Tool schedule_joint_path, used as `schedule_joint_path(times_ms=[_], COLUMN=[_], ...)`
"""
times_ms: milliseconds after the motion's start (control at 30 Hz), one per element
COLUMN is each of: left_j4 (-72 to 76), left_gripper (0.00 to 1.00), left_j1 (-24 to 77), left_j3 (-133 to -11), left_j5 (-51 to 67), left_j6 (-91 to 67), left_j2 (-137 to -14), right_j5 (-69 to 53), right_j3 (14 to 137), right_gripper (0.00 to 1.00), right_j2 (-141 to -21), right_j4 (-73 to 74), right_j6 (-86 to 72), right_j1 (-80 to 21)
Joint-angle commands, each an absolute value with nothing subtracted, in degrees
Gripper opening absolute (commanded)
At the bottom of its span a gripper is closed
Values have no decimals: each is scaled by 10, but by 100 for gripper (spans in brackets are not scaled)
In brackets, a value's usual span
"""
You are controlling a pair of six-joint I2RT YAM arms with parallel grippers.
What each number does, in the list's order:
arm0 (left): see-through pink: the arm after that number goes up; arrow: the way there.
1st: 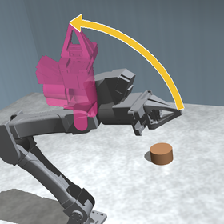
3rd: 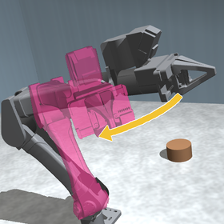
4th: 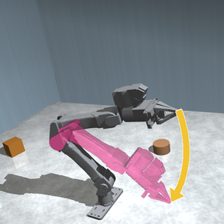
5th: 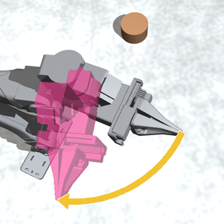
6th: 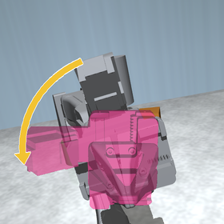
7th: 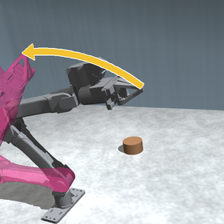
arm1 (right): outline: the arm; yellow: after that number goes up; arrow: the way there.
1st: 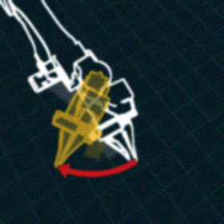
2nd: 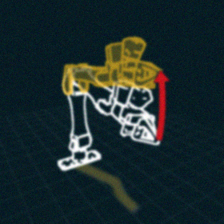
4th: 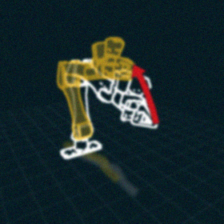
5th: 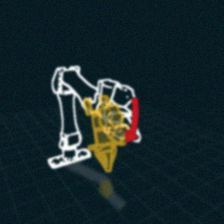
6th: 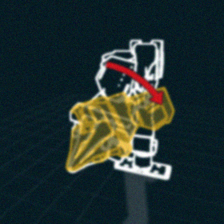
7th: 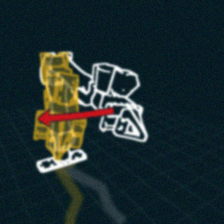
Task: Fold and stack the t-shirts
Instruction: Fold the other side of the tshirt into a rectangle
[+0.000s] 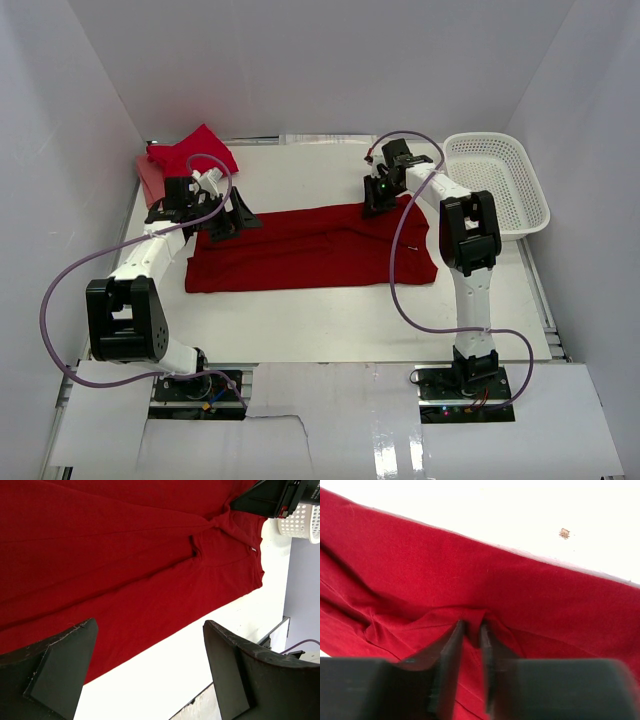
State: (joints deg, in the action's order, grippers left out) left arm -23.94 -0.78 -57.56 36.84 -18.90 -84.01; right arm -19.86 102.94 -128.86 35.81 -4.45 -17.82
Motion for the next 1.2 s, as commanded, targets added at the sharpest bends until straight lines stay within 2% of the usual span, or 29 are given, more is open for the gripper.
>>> schedule_joint_path(times_ms=[0,33,67,433,767,1000,1067,1100,1167], left_j4=[-229,-229,-229,-229,-229,-230,-231,-231,-233], left_gripper=[98,98,98,98,98,98,98,98,98], left_j1=[-10,-10,-10,9,22,33,36,38,41], left_j3=[-571,-570,-571,-568,-566,-565,-565,-565,-567], left_j5=[377,376,376,376,376,368,365,365,366], left_j6=[-180,-180,-180,-180,-179,-178,-178,-178,-177], left_j2=[-822,-822,-822,-822,-818,-810,-812,-815,-819], right_j5=[-197,-196,-196,-212,-208,-177,-171,-160,-148], right_j3=[1034,1032,1030,976,797,628,605,589,577], right_gripper=[18,11,10,11,14,14,22,41,49], right_j2=[-1283,-1281,-1276,-1207,-1068,-987,-976,-969,-960], right_j4=[356,354,352,326,256,201,199,203,207], right_j6=[-40,-41,-41,-44,-73,-118,-127,-135,-141], right_j1=[-183,-183,-184,-203,-261,-299,-307,-314,-319])
